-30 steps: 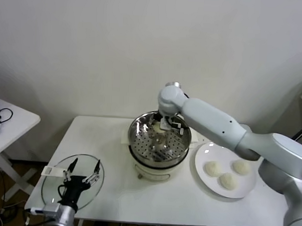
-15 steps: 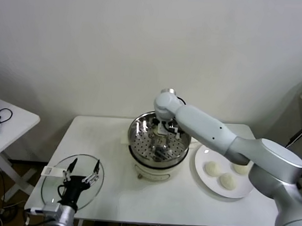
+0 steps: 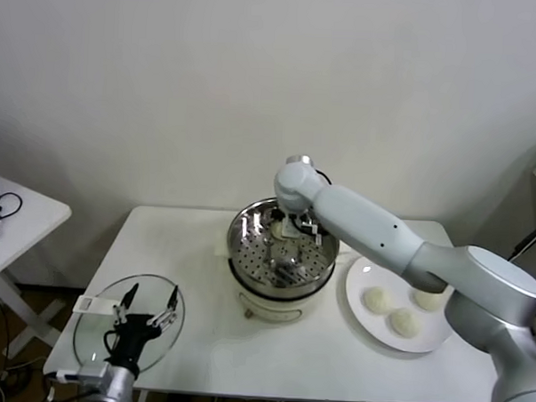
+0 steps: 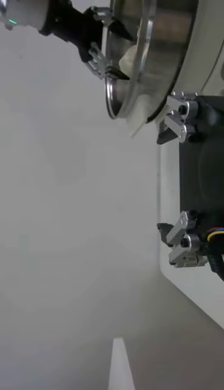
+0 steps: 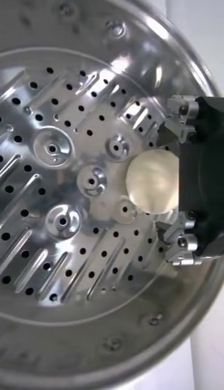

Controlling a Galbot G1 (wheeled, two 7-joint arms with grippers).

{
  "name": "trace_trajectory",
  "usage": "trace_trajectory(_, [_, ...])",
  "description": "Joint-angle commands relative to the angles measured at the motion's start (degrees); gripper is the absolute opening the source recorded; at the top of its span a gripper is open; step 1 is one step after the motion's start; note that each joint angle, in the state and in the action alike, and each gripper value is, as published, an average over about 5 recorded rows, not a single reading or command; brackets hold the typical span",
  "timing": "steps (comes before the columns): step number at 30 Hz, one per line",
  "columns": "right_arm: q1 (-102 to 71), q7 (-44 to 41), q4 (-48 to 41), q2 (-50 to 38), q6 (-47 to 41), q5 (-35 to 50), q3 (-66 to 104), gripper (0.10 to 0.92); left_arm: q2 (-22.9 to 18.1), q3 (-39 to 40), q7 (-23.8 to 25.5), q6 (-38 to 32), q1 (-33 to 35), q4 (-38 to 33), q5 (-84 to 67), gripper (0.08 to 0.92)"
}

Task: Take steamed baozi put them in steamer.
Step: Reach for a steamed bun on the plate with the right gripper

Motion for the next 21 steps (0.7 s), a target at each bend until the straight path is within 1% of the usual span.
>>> trace_trajectory(1, [8.1, -2.2, 4.4, -8.0, -4.4, 16.5, -3.6, 0.823, 0.0, 0.5, -1.5, 1.0, -0.8, 0.1, 0.2, 0.823])
trace_trajectory(3, [11.3, -2.3, 4.0, -11.1, -10.5, 25.8, -6.1, 0.823, -0.1, 0.8, -2.7, 1.6, -1.3, 0.1, 0.1, 0.823])
trace_trajectory(5, [14.5, -1.6, 3.6, -14.2, -17.5, 37.1, -9.0, 0.823, 0.0, 1.0, -3.5, 1.9, -1.7, 0.0, -0.1, 0.823])
trace_trajectory(8, [18.5, 1.6, 3.8, -19.4, -28.3, 55.0, -14.2, 0.823, 0.4, 1.1, -4.0, 2.1, -1.9, -0.2, -0.3, 0.823])
trace_trajectory(10, [19.7, 3.7, 4.2, -22.8, -34.0, 62.7, -16.5, 0.823, 0.8, 1.1, -4.1, 2.0, -1.9, -0.5, -0.5, 0.823])
trace_trajectory(11, [19.6, 4.3, 4.3, -24.5, -36.0, 64.9, -17.2, 0.823, 0.9, 1.2, -4.3, 1.9, -1.8, -0.6, -0.7, 0.823])
trace_trajectory(13, [18.8, 4.6, 4.3, -27.7, -38.6, 66.6, -18.0, 0.823, 1.1, 1.5, -5.7, 1.9, -2.0, -0.8, -1.2, 0.823])
trace_trajectory(15, [16.9, 4.6, 4.5, -30.9, -40.0, 66.4, -18.2, 0.823, 1.1, 1.7, -7.8, 2.2, -2.4, -0.9, -2.1, 0.823])
trace_trajectory(18, [12.6, 4.6, 5.4, -35.2, -40.9, 64.0, -16.8, 0.823, 1.1, 1.8, -10.0, 2.7, -2.8, -1.0, -3.3, 0.823])
trace_trajectory(21, [7.0, 4.6, 7.3, -39.0, -41.2, 60.3, -13.8, 0.823, 1.5, 1.8, -10.2, 2.7, -2.6, -1.2, -3.4, 0.823])
